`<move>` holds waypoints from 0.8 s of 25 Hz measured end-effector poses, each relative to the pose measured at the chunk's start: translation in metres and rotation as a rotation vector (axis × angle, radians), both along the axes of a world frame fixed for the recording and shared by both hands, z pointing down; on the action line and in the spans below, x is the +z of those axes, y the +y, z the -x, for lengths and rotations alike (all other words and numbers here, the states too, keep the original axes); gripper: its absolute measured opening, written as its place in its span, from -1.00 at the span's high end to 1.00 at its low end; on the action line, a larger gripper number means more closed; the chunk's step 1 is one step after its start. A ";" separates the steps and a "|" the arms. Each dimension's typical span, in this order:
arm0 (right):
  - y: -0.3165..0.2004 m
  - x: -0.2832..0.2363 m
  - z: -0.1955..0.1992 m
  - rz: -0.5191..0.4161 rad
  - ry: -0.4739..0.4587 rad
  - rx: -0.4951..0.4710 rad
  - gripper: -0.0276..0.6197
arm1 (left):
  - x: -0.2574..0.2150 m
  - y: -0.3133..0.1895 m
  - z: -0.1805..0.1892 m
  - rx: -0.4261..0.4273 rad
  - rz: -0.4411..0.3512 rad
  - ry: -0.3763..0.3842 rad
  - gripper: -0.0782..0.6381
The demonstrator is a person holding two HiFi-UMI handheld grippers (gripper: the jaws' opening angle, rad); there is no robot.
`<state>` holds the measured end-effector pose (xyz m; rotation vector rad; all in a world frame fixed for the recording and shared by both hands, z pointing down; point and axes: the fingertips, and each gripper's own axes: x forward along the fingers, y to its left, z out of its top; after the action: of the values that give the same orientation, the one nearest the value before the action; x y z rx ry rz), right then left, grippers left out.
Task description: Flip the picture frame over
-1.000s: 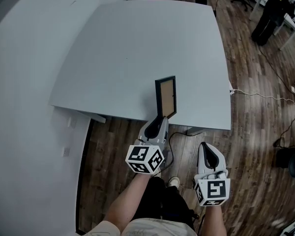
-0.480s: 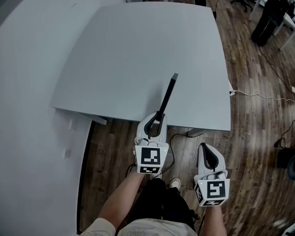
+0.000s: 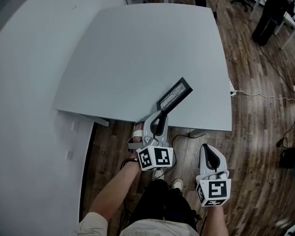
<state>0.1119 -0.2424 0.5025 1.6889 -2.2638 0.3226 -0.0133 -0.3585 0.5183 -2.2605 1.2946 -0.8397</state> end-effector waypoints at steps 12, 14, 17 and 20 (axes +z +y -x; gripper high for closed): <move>0.003 0.002 -0.007 0.003 0.000 0.015 0.85 | 0.055 0.015 -0.018 0.152 -0.104 -0.502 0.58; 0.004 0.003 -0.008 0.003 -0.001 0.016 0.85 | 0.068 0.022 -0.021 0.182 -0.111 -0.566 0.58; 0.004 0.003 -0.008 0.004 0.000 0.017 0.85 | 0.083 0.029 -0.021 0.206 -0.120 -0.629 0.58; 0.005 0.004 -0.008 0.006 0.000 0.014 0.85 | 0.087 0.030 -0.022 0.204 -0.145 -0.653 0.58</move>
<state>0.1198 -0.2376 0.5065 1.7032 -2.2500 0.3322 0.0088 -0.3286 0.6057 -1.7412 0.7790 -1.2207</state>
